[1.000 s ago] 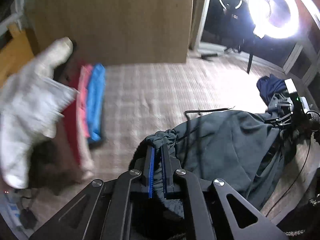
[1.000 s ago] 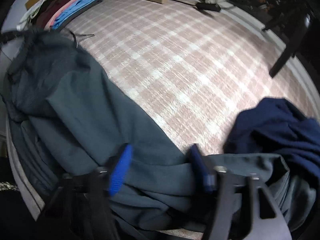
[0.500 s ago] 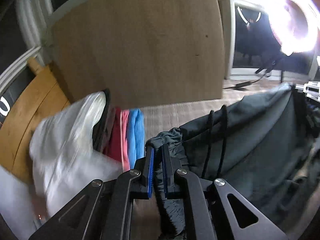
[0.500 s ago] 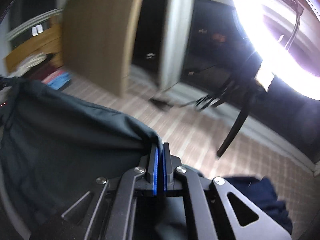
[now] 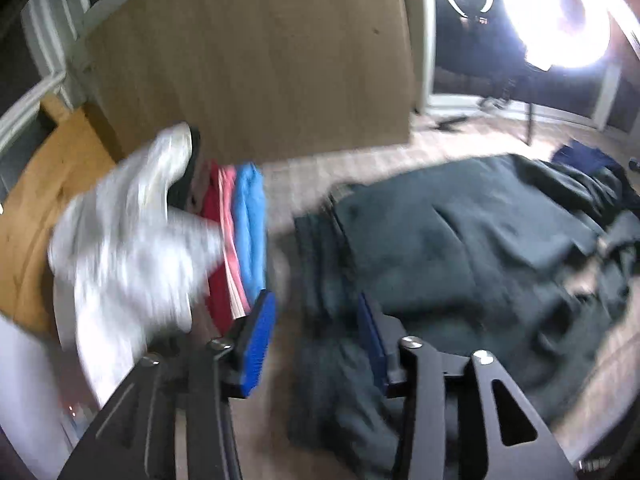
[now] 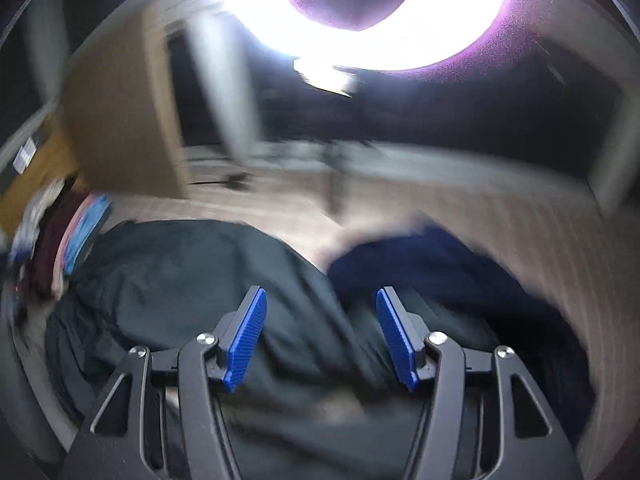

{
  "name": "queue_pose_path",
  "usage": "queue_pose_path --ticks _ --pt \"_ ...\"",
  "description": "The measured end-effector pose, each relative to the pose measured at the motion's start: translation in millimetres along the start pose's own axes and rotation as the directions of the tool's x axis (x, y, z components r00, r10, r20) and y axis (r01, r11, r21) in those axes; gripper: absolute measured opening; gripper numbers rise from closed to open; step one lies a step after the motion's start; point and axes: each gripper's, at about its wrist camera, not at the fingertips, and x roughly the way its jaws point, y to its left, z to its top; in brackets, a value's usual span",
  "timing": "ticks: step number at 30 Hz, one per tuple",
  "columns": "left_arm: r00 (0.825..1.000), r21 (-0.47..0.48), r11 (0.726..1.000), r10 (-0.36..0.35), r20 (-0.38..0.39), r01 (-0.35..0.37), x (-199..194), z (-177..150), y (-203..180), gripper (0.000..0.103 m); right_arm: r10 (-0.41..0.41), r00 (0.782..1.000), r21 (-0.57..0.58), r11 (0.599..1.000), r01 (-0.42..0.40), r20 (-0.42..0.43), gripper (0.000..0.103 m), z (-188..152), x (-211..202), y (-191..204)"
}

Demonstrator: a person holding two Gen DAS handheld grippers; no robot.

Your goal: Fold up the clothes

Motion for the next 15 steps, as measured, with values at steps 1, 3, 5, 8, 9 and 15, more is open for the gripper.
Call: queue_pose_path --ticks 1,3,5,8,9,15 --pt "1.0 -0.003 1.0 -0.014 -0.02 0.014 -3 -14 -4 0.042 -0.023 1.0 0.075 0.997 0.024 -0.018 0.057 -19 -9 -24" --pt "0.997 -0.01 0.999 -0.041 -0.059 0.041 -8 -41 -11 0.042 -0.067 0.994 0.225 0.971 0.084 -0.083 0.057 -61 -16 -67" --pt "0.994 -0.008 0.998 -0.067 -0.088 0.066 -10 -60 -20 0.042 -0.064 0.989 0.35 0.93 0.109 -0.137 0.057 -92 -15 -96" --pt "0.987 0.008 0.995 -0.102 -0.121 0.104 -8 -78 -38 0.042 0.01 0.989 0.477 0.877 0.062 -0.147 0.057 -111 -6 -114" --pt "0.985 0.013 0.993 -0.113 -0.132 0.116 -7 -84 -43 0.042 0.005 0.989 0.49 0.869 0.068 -0.147 0.057 -111 -4 -115" --pt "0.973 0.041 0.985 -0.159 -0.167 0.168 3 -99 -62 0.042 0.026 0.985 0.559 0.826 0.074 -0.169 0.056 -101 31 -117"
